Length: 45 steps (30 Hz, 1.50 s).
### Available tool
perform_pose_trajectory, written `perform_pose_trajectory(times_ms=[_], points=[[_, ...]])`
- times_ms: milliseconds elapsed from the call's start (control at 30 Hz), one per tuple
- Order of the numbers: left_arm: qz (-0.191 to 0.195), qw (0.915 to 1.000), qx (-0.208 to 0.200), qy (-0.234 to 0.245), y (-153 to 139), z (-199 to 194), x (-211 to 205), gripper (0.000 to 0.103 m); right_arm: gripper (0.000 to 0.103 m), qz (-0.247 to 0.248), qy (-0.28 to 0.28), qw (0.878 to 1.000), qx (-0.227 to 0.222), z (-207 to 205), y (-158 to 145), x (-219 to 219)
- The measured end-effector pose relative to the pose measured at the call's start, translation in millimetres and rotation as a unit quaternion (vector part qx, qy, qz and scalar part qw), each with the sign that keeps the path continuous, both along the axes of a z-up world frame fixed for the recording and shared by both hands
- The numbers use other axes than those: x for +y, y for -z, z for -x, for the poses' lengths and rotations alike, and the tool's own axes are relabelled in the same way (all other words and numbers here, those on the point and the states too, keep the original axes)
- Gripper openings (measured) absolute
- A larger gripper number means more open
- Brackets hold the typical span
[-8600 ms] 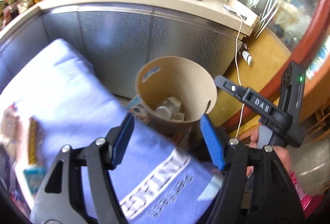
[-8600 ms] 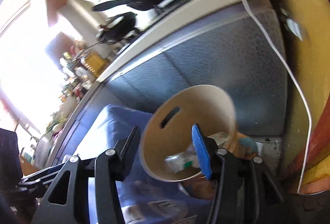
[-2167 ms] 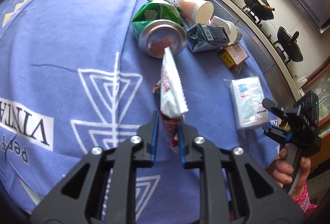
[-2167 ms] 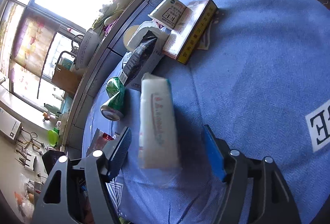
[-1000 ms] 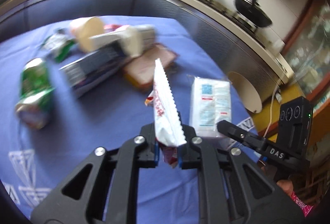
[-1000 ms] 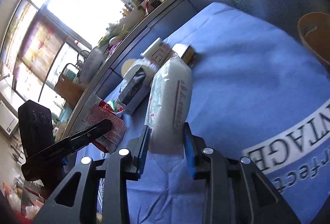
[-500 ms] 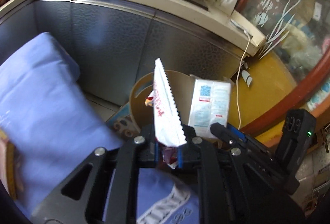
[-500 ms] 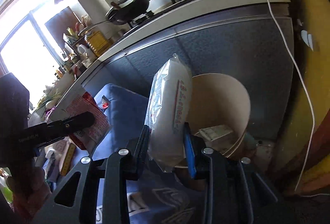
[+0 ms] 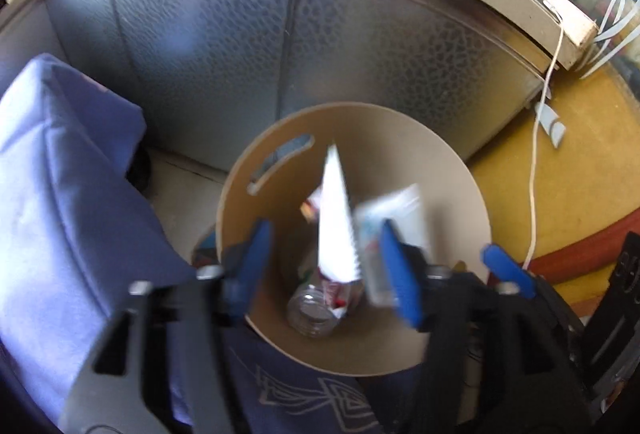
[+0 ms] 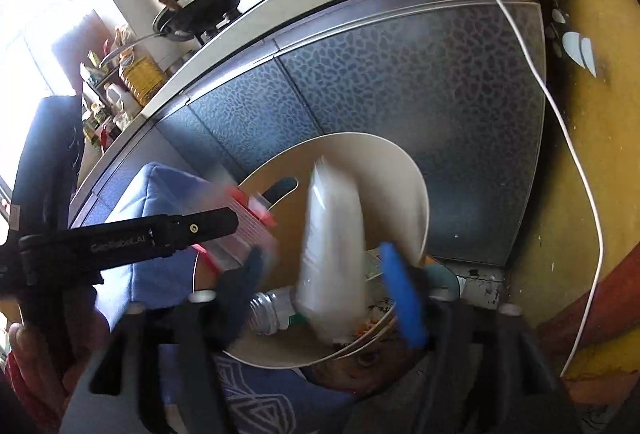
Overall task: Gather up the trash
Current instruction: 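Move both open tools back over the table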
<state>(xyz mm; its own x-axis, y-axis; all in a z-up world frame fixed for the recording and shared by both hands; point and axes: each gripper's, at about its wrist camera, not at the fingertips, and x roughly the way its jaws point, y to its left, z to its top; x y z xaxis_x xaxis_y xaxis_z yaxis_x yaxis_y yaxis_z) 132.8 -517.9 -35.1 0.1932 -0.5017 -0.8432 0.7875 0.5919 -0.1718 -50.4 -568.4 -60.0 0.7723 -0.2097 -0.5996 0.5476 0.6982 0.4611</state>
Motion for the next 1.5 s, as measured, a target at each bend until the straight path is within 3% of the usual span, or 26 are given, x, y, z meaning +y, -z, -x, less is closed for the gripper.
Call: perform_pose_trajectory(times_ms=[333,667,900,1100,1333,1500], points=[[0.003,0.9978,-0.066,-0.006,-25.1,23.7,33.1,0.06,0.07,-0.02,0.024,0.999,-0.034,28.0,-15.0,13.5],[0.024,0.9935,-0.099,-0.051,-51.2,47.7,106.5,0.06,0.07,-0.025,-0.002,0.998,-0.053,25.3,-46.0,57.4],[0.023,0.9855,-0.125,-0.112,-58.2,51.0,186.8,0.06,0.07,-0.029,-0.057,0.997,-0.049,2.5,-56.8,106.8],[0.01,0.9722,-0.148,-0.181,-56.8,45.3,269.4,0.06,0.07,-0.022,-0.12,0.992,-0.036,-27.9,-64.5,158.4],[0.006,0.9569,-0.161,-0.241,-45.7,57.1,380.9,0.06,0.07,-0.007,-0.207,0.978,-0.01,-59.8,-69.7,230.3],[-0.008,0.9445,-0.144,-0.295,-25.6,72.5,460.3,0.063,0.07,-0.003,-0.269,0.963,0.01,-79.7,-64.8,284.6]])
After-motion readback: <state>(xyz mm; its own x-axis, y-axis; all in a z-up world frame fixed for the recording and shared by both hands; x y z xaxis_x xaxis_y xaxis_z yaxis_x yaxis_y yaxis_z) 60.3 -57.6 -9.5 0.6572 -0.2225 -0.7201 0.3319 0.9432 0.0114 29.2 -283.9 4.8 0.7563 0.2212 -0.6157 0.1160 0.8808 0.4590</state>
